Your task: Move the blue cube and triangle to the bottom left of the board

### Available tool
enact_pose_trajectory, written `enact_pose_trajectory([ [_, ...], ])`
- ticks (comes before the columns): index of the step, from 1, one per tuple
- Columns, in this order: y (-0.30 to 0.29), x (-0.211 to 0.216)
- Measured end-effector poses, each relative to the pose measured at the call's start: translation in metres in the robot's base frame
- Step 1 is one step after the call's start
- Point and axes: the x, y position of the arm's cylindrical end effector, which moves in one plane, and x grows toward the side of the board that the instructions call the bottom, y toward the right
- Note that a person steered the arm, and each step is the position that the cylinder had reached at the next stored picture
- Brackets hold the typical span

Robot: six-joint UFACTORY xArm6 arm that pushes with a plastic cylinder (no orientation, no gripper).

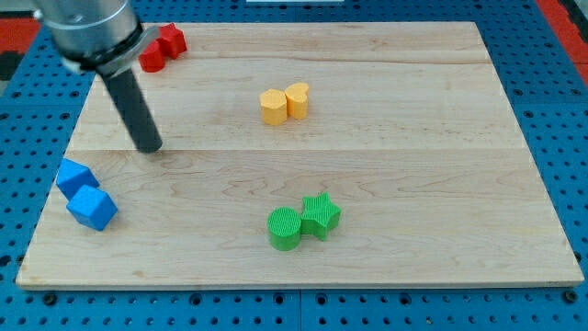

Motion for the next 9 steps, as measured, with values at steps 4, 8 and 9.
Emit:
enact_pose_trajectory([
  [4,-0.120,0.042],
  [8,-0.081,0.032],
  [9,-0.081,0.005],
])
